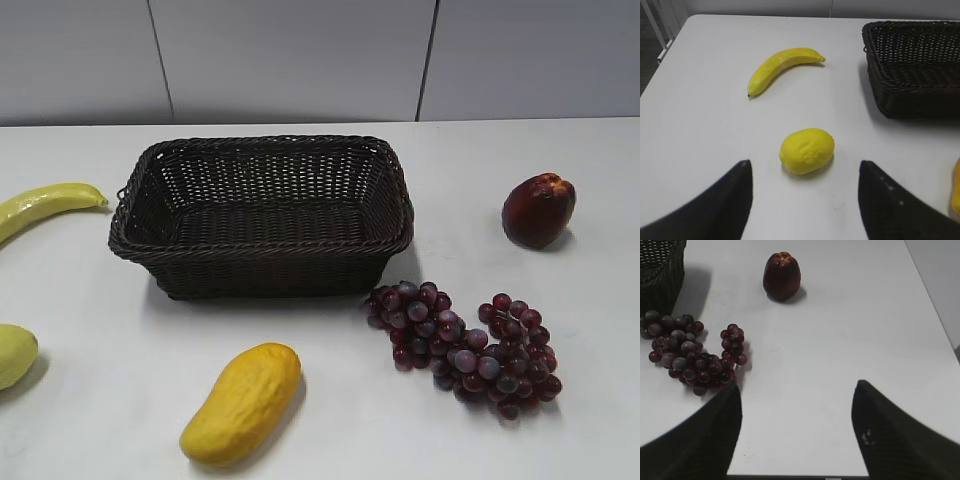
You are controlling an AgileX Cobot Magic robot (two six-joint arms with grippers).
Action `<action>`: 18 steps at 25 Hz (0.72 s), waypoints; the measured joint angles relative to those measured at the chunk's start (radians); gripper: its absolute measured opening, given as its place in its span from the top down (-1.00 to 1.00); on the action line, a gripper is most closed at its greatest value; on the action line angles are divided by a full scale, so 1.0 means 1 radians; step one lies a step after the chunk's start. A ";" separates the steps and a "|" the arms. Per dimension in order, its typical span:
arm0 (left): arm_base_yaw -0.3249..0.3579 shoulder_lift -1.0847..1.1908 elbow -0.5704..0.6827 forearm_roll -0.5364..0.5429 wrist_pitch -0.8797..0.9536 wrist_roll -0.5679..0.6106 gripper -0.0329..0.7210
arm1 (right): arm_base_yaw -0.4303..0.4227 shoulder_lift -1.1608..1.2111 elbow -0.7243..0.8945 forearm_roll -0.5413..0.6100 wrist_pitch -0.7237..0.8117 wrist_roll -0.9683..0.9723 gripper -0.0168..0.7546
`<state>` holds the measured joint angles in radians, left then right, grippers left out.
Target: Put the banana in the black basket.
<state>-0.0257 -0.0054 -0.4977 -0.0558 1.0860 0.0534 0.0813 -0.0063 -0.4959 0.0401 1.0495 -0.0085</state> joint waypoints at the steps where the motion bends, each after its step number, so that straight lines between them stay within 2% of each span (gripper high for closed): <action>1: 0.000 0.000 0.000 0.000 0.000 0.000 -0.81 | 0.000 0.000 0.000 0.000 0.000 0.000 -0.47; 15: 0.000 0.004 0.000 0.000 -0.001 0.000 -0.77 | 0.000 0.000 0.000 0.000 0.000 0.000 -0.47; 18: 0.000 0.065 -0.007 0.000 -0.016 0.000 -0.76 | 0.000 0.000 0.000 0.000 0.000 0.000 -0.47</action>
<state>-0.0257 0.0597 -0.5045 -0.0558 1.0698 0.0534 0.0813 -0.0063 -0.4959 0.0401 1.0495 -0.0085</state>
